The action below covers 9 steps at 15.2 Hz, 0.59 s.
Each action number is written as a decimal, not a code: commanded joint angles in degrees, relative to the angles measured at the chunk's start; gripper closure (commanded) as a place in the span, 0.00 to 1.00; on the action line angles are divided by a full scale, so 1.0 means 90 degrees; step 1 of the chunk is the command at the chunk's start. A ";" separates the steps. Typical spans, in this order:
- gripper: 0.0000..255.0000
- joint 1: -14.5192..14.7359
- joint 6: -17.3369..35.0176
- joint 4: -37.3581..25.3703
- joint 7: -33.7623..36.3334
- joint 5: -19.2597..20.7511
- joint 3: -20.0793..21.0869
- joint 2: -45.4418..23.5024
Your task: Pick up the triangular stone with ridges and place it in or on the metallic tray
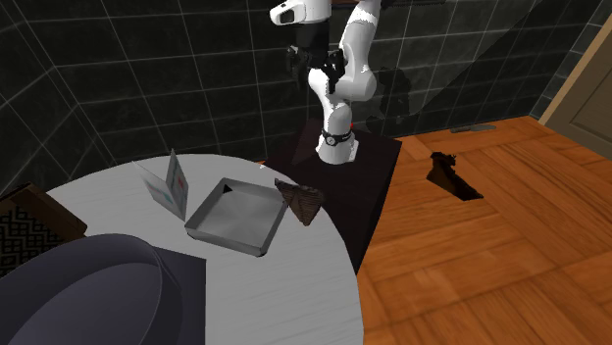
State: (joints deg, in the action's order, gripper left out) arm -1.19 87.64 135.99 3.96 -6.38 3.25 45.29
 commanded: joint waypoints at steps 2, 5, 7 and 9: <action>0.00 -0.0043 0.0239 0.0116 0.0321 -0.0110 0.0160 -0.0028; 0.00 -0.0191 0.0976 0.0386 0.1265 -0.0411 0.0660 -0.0206; 0.00 -0.0298 0.1481 0.0498 0.1892 -0.0571 0.0998 -0.0405; 0.00 -0.0423 0.1990 0.0555 0.2520 -0.0692 0.1341 -0.0663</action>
State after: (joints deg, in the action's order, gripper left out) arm -4.47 102.62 140.31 23.33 -11.88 13.54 40.51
